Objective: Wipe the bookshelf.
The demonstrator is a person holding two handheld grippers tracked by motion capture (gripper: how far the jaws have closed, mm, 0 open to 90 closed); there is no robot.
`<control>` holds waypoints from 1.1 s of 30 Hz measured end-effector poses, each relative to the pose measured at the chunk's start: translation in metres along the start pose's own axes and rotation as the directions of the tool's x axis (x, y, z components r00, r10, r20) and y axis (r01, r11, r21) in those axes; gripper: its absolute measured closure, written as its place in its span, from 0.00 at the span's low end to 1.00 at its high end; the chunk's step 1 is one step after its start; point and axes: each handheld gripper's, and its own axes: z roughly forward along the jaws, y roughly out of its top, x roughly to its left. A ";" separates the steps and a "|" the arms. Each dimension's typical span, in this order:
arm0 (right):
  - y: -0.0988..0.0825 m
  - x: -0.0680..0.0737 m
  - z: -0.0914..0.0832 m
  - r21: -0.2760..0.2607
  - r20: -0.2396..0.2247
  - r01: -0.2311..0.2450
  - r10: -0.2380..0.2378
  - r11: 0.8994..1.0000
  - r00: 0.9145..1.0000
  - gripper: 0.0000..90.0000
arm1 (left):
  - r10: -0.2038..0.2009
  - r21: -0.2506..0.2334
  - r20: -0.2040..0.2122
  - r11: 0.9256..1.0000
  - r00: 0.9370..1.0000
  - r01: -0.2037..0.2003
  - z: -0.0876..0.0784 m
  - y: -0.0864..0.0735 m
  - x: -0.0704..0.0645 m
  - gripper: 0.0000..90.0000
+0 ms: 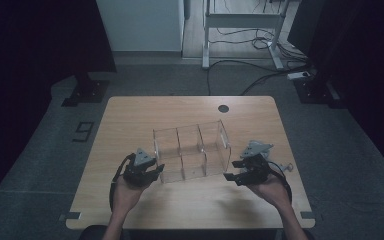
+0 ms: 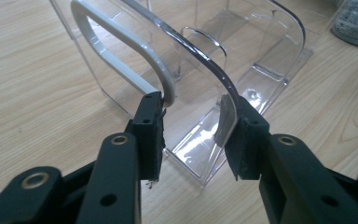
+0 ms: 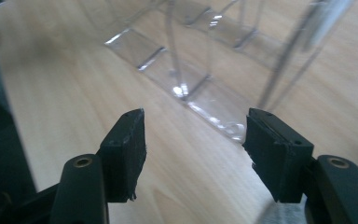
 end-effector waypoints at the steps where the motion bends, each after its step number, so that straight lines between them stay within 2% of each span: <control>1: 0.000 -0.001 -0.001 -0.001 0.015 -0.002 0.002 1.000 1.000 0.42 | -0.006 -0.004 0.003 1.000 1.000 0.006 0.000 -0.001 0.002 0.68; 5: 0.001 -0.005 0.000 -0.006 0.094 -0.015 0.016 1.000 0.995 0.43 | -0.012 -0.006 0.007 1.000 1.000 0.012 0.000 -0.001 0.006 0.70; 9: 0.003 -0.010 0.004 -0.017 0.105 -0.035 0.036 0.999 0.994 0.43 | -0.013 -0.002 0.014 1.000 1.000 0.013 0.000 -0.001 0.007 0.72; 16: 0.008 -0.011 0.010 -0.050 0.115 -0.044 0.050 0.998 0.992 0.43 | -0.009 -0.007 0.041 1.000 0.999 0.009 -0.001 -0.002 0.007 0.81; 17: 0.008 -0.011 0.011 -0.051 0.101 -0.046 0.051 0.998 0.994 0.47 | -0.003 -0.006 0.039 1.000 0.999 0.003 -0.001 -0.002 0.006 0.81; 18: 0.008 -0.009 0.011 -0.055 0.108 -0.039 0.044 0.998 0.993 0.51 | 0.006 -0.002 0.033 1.000 0.999 -0.006 -0.001 -0.002 0.005 0.82; 21: 0.008 -0.006 0.012 -0.044 0.106 -0.027 0.031 0.999 0.994 0.56 | 0.021 0.003 0.031 1.000 0.999 -0.021 -0.002 -0.001 0.005 0.81; 22: 0.008 -0.004 0.012 -0.040 0.126 -0.018 0.023 0.999 0.992 0.58 | 0.020 -0.001 0.041 1.000 0.999 -0.020 -0.002 -0.001 0.005 0.80; 24: 0.008 -0.003 0.011 -0.036 0.127 -0.019 0.023 0.999 0.992 0.61 | 0.021 0.008 0.061 1.000 0.998 -0.022 -0.002 -0.001 0.006 0.75; 27: 0.009 -0.001 0.010 -0.038 0.139 -0.017 0.022 0.999 0.990 0.64 | 0.019 0.002 0.067 1.000 0.998 -0.020 -0.002 0.000 0.006 0.72; 31: 0.009 0.000 0.009 -0.034 0.171 -0.018 0.023 0.999 0.985 0.67 | 0.030 0.009 0.050 1.000 0.998 -0.030 0.001 0.001 0.008 0.72; 33: 0.010 -0.002 0.009 -0.038 0.175 -0.030 0.036 0.999 0.984 0.67 | 0.020 0.002 0.076 1.000 0.997 -0.020 0.002 0.001 0.011 0.71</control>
